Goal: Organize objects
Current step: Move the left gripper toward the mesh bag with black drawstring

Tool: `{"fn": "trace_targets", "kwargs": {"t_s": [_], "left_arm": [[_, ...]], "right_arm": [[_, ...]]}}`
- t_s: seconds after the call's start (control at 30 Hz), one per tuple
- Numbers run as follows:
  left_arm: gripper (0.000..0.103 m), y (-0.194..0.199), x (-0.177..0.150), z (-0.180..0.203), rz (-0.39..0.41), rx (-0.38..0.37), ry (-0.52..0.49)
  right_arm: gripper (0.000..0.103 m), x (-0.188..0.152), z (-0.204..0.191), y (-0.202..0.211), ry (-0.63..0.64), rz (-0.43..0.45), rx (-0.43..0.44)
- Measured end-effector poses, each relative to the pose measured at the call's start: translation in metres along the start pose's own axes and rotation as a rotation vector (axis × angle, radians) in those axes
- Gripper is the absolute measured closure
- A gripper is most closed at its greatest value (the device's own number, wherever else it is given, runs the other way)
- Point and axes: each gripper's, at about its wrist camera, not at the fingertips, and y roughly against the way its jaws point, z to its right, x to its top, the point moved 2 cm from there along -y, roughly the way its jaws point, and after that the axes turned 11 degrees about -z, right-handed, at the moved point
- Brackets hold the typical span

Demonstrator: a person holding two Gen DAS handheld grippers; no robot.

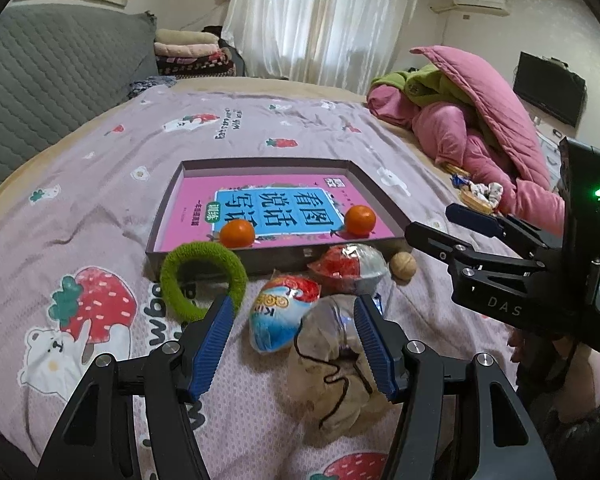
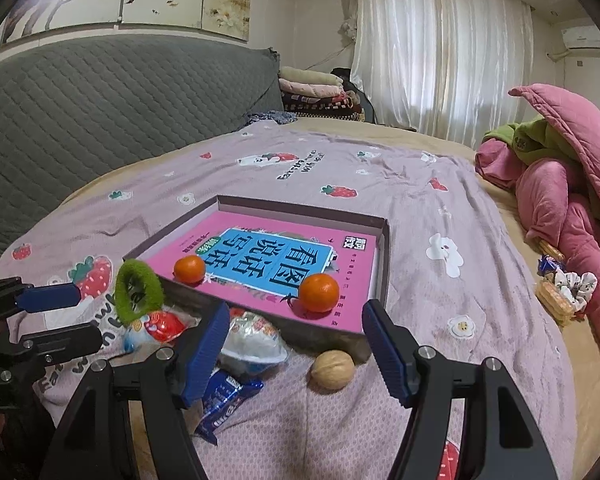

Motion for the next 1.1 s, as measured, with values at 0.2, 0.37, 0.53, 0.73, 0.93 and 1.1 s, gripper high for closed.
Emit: {"fn": "trace_targets", "kwargs": {"t_s": [0.2, 0.37, 0.53, 0.73, 0.93, 1.1], "left_arm": [[0.039, -0.003, -0.007, 0.001, -0.022, -0.016, -0.002], [0.039, -0.003, -0.011, 0.005, -0.027, -0.017, -0.017], [0.039, -0.003, -0.014, 0.007, -0.027, -0.018, -0.017], [0.039, -0.001, -0.020, 0.010, -0.026, -0.014, -0.014], [0.039, -0.001, -0.025, 0.014, -0.033, -0.004, -0.017], [0.038, -0.004, -0.030, 0.016, -0.042, 0.005, -0.018]], "right_arm": [[0.034, -0.007, -0.002, 0.001, 0.002, -0.008, -0.006], [0.034, -0.014, -0.001, 0.001, -0.003, -0.019, -0.015], [0.034, -0.020, 0.002, 0.002, -0.015, -0.032, -0.023], [0.034, -0.031, 0.000, 0.003, -0.022, -0.046, -0.028], [0.034, -0.040, -0.003, 0.008, -0.026, -0.046, -0.030], [0.034, -0.048, -0.007, 0.012, -0.024, -0.045, -0.030]]}}
